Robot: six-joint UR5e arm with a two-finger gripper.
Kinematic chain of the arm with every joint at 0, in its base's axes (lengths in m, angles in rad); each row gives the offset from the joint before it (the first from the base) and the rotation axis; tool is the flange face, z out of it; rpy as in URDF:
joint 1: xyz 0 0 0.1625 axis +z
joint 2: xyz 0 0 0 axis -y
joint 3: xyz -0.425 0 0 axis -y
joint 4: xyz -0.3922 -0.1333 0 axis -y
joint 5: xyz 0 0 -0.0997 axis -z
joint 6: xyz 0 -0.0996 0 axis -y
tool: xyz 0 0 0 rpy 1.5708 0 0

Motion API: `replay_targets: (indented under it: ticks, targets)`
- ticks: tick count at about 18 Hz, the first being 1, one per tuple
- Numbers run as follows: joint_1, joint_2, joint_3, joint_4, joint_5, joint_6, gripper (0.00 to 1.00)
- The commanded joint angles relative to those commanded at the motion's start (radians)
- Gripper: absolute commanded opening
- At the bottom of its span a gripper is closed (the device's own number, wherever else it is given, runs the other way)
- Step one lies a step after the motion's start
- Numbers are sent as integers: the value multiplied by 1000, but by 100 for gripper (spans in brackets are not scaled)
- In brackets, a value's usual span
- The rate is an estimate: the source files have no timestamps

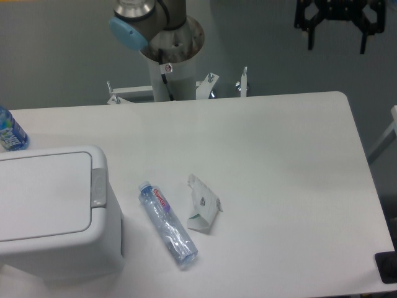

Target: Open the trash can

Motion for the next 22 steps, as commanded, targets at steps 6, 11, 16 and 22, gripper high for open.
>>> replay_targets:
  ticks: [6, 11, 16, 22]
  targets:
    - [-75, -9, -15, 8, 2, -92, 100]
    - [-240, -73, -17, 161, 0, -501, 100]
    - [-420, -146, -6, 215, -2, -750, 100]
    - [-543, -210, -3, 343, -86, -974, 100]
